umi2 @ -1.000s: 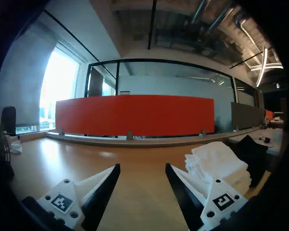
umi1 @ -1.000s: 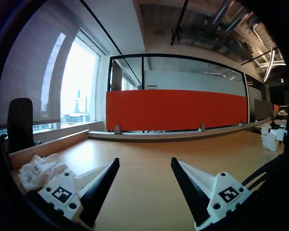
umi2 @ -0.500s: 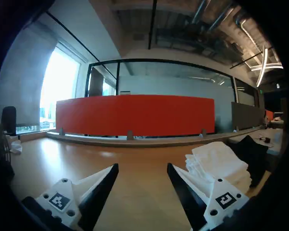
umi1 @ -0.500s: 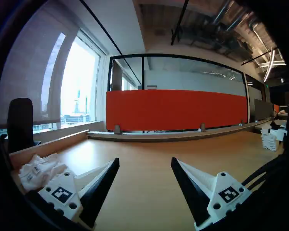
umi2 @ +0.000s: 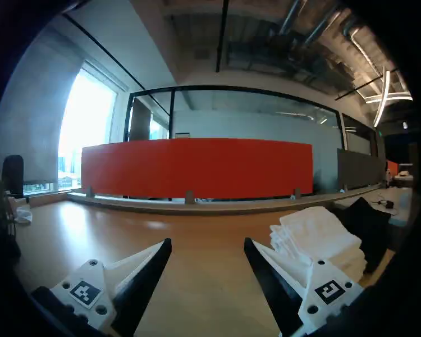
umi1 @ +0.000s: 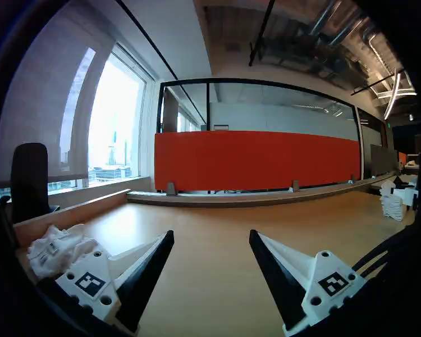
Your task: Fold towel
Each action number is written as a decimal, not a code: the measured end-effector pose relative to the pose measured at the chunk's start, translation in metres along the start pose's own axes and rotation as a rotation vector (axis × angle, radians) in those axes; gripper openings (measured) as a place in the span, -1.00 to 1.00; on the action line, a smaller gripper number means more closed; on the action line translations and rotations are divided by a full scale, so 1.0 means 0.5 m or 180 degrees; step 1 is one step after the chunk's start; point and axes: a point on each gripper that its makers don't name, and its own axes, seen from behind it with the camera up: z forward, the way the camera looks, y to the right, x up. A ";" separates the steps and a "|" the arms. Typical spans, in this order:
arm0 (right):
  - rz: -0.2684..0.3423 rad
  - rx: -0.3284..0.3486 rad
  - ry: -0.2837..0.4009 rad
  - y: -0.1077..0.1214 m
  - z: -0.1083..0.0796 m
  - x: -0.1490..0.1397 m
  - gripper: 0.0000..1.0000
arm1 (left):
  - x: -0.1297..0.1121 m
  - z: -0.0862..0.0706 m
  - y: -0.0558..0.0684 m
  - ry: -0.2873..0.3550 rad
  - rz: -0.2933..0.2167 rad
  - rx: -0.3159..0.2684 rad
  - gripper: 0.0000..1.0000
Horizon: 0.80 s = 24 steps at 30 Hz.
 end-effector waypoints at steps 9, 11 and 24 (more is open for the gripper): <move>0.0000 0.0000 0.0000 0.000 0.000 0.001 1.00 | 0.004 -0.001 -0.001 -0.0002 0.0000 -0.0001 1.00; 0.0000 0.0000 0.0000 0.000 0.001 0.001 1.00 | 0.005 -0.001 -0.001 -0.0002 0.0000 0.0000 0.99; 0.0000 0.0000 0.0000 0.001 0.001 0.000 1.00 | 0.003 -0.001 -0.001 -0.0003 -0.0001 -0.0001 0.99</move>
